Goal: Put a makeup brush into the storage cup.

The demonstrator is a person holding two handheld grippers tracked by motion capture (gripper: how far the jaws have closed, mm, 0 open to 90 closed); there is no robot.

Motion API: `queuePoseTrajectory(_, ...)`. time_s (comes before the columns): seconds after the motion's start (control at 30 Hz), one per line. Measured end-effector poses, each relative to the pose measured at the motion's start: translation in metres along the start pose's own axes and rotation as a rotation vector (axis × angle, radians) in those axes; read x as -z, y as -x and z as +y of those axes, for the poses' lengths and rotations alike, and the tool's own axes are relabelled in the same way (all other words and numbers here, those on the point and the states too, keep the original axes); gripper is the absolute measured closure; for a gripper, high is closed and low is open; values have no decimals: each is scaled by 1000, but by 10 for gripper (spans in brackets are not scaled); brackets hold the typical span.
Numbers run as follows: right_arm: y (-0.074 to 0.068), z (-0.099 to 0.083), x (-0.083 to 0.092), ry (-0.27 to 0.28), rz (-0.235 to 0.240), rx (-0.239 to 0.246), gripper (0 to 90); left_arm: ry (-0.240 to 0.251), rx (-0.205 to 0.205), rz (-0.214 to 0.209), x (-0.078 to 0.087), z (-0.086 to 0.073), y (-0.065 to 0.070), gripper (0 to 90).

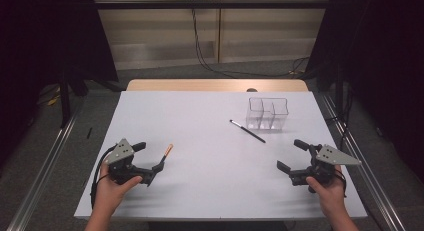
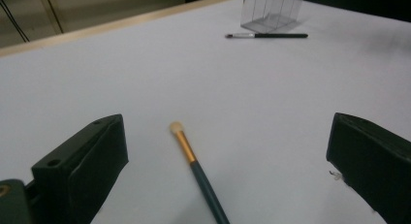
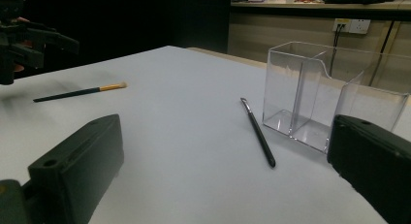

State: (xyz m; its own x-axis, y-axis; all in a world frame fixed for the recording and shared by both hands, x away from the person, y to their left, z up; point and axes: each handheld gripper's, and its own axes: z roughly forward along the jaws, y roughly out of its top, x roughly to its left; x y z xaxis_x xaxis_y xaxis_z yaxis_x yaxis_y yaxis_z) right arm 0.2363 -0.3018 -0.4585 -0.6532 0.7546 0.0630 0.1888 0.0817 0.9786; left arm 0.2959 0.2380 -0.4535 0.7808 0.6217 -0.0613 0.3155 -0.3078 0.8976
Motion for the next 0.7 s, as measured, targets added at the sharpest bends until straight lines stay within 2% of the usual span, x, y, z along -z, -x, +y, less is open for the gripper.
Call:
queuePoseTrajectory(0.07,0,0,0,-3,1,0,0,-11,9,-2,-2,1,0,11)
queuePoseTrajectory(0.17,-1,0,0,-4,0,1,0,-75,26,-9,-9,2,0,11)
queuePoseTrajectory(0.23,-1,0,0,-4,-1,1,0,-93,28,-6,-10,3,1,11)
queuePoseTrajectory(0.37,-1,0,0,-4,-3,2,0,-184,45,-3,-17,6,1,11)
queuePoseTrajectory(0.5,-1,0,0,-6,-4,4,0,-293,38,10,-21,13,1,12)
queuePoseTrajectory(0.53,-1,0,0,-5,-4,6,0,-293,38,10,-21,13,1,12)
queuePoseTrajectory(0.6,-1,0,0,-5,-4,6,0,-363,61,17,-25,17,0,14)
queuePoseTrajectory(0.7,-1,0,-1,-6,-3,4,0,-433,85,29,-30,19,-2,19)
